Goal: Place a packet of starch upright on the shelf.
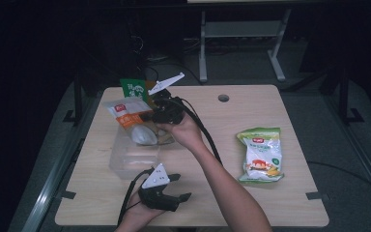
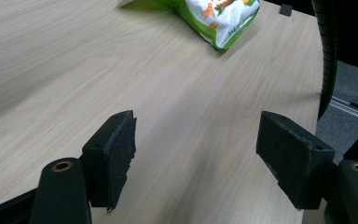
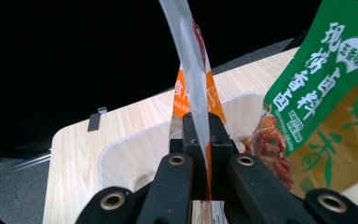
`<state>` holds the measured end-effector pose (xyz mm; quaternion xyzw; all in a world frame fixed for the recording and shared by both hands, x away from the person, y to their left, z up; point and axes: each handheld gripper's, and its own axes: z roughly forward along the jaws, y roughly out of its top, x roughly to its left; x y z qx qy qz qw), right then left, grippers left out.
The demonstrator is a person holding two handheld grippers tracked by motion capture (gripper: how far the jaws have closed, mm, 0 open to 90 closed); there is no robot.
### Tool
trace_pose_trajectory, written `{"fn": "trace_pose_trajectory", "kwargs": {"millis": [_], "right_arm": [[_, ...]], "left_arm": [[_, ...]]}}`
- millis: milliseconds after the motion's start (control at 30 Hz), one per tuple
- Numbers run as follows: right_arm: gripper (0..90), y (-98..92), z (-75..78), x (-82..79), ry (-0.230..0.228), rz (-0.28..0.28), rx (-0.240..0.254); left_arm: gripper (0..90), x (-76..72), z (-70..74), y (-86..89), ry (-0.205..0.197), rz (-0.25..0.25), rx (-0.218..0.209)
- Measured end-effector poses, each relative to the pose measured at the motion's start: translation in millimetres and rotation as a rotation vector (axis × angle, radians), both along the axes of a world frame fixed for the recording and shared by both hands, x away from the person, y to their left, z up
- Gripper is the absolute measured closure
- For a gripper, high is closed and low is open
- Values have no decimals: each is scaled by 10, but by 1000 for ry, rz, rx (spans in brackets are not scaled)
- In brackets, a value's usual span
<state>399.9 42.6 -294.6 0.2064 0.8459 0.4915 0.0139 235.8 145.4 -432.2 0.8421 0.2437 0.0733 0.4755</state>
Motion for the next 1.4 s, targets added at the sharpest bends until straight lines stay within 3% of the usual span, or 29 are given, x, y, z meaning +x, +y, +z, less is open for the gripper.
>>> {"fn": "trace_pose_trajectory", "kwargs": {"millis": [333, 400, 567, 767, 1067, 1200, 1267, 1400], "right_arm": [[899, 230, -167, 87, 24, 11, -18], [898, 275, -214, 93, 35, 13, -9], [898, 388, -311, 100, 56, 31, -1], [898, 479, -443, 164, 82, 37, 18], [897, 479, -640, 202, 112, 27, 15], [887, 465, -656, 192, 106, 14, 13], [836, 458, -641, 182, 102, 13, 9], [790, 394, -590, 161, 88, 10, -39]], "left_arm": [[278, -6, -8, -12, 2, -9, 7], [278, -15, -17, -28, 7, -5, -7], [274, -4, -13, 5, -5, -13, 15], [274, 2, -11, 22, -6, -5, 5], [274, -3, -22, 15, 2, -5, 8], [274, -5, -21, 12, 2, -4, 3], [274, -7, -23, 11, 3, -4, 4], [274, -14, -26, 3, 9, -5, 6]]}}
